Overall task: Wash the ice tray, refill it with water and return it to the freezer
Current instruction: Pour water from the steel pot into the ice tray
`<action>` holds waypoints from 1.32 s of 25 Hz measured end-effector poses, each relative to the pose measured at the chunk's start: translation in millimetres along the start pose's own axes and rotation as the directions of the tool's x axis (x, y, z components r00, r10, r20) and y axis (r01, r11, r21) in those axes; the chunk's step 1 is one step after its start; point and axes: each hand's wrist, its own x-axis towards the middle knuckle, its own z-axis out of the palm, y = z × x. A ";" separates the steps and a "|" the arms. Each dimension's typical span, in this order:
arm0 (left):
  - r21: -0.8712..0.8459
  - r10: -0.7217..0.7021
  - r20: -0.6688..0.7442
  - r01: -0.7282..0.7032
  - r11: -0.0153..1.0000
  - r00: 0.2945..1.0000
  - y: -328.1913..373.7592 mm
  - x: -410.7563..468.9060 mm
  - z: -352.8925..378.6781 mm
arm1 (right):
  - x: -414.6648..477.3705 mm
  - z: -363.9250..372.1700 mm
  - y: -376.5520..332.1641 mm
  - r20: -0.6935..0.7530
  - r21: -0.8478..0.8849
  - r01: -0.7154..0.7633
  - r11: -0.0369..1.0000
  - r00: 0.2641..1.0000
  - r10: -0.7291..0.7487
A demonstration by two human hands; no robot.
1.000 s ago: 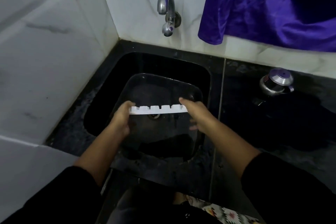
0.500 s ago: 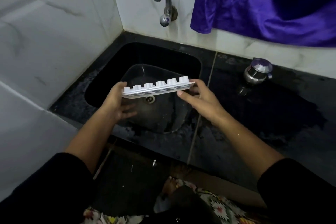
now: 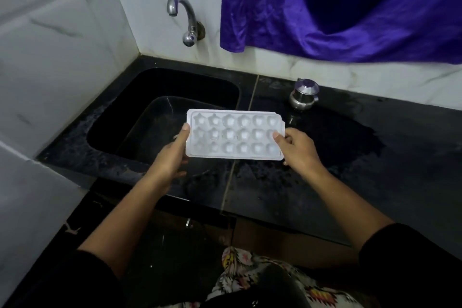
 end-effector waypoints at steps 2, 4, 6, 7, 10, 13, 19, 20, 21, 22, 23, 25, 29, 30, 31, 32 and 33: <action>0.027 0.082 0.006 -0.082 0.996 0.997 -4.7 1.7 27.2 | -1.2 -19.8 17.1 -0.005 0.010 -0.050 0.999 0.999 0.050; 0.021 0.152 0.010 -0.152 0.988 0.988 -11.9 7.1 53.1 | 0.3 -37.4 35.6 -0.012 0.011 -0.093 0.996 0.996 0.093; 0.064 0.226 0.043 -0.228 0.972 0.973 -19.4 15.7 77.5 | 7.6 -53.8 55.7 -0.013 0.020 -0.138 0.990 0.990 0.138; 0.104 0.256 0.045 -0.260 0.960 0.966 -22.1 19.5 90.2 | 13.0 -61.7 65.8 -0.007 0.011 -0.156 0.988 0.988 0.156; 0.309 0.392 0.012 -0.376 0.873 0.920 -25.7 27.3 127.1 | 31.8 -81.4 92.9 0.037 -0.069 -0.176 0.982 0.983 0.179; 0.507 0.426 -0.014 -0.361 0.783 0.905 -33.2 40.8 160.1 | 52.3 -98.9 116.5 0.087 -0.166 -0.138 0.976 0.984 0.154; 0.582 0.436 -0.046 -0.331 0.743 0.899 -48.1 52.9 212.0 | 81.3 -123.3 154.9 0.124 -0.275 -0.079 0.958 0.985 0.117; 0.599 0.434 -0.052 -0.320 0.734 0.899 -49.8 54.0 217.2 | 83.4 -126.2 159.5 0.136 -0.278 -0.073 0.958 0.984 0.114; 0.614 0.439 -0.063 -0.312 0.725 0.896 -52.2 55.5 221.8 | 85.1 -129.5 163.3 0.153 -0.278 -0.070 0.958 0.981 0.116; 0.631 0.437 -0.077 -0.295 0.717 0.896 -52.8 55.5 224.4 | 85.9 -132.2 165.7 0.173 -0.280 -0.066 0.958 0.978 0.118; 0.650 0.446 -0.088 -0.288 0.703 0.890 -56.1 56.7 225.5 | 85.7 -134.8 167.4 0.192 -0.288 -0.060 0.956 0.974 0.119; 0.692 0.471 -0.104 -0.276 0.667 0.876 -60.8 57.6 226.9 | 88.1 -139.2 167.4 0.192 -0.325 -0.045 0.945 0.975 0.112; 0.735 0.513 -0.110 -0.278 0.619 0.851 -72.3 62.4 227.9 | 111.9 -141.2 151.4 0.096 -0.209 -0.019 0.978 0.995 0.040; 0.742 0.524 -0.110 -0.281 0.609 0.844 -72.1 62.9 228.6 | 120.6 -139.0 142.3 0.102 -0.069 -0.041 0.997 0.994 0.048; 0.749 0.536 -0.113 -0.283 0.599 0.836 -72.2 63.5 229.8 | 130.1 -136.5 131.4 0.121 0.079 -0.078 0.994 0.990 0.068; 0.754 0.541 -0.118 -0.279 0.594 0.833 -71.3 62.6 231.1 | 140.0 -132.9 120.6 0.138 0.211 -0.120 0.970 0.986 0.092; 0.760 0.547 -0.126 -0.274 0.590 0.828 -72.1 62.4 231.9 | 149.9 -127.9 111.1 0.138 0.307 -0.144 0.941 0.985 0.106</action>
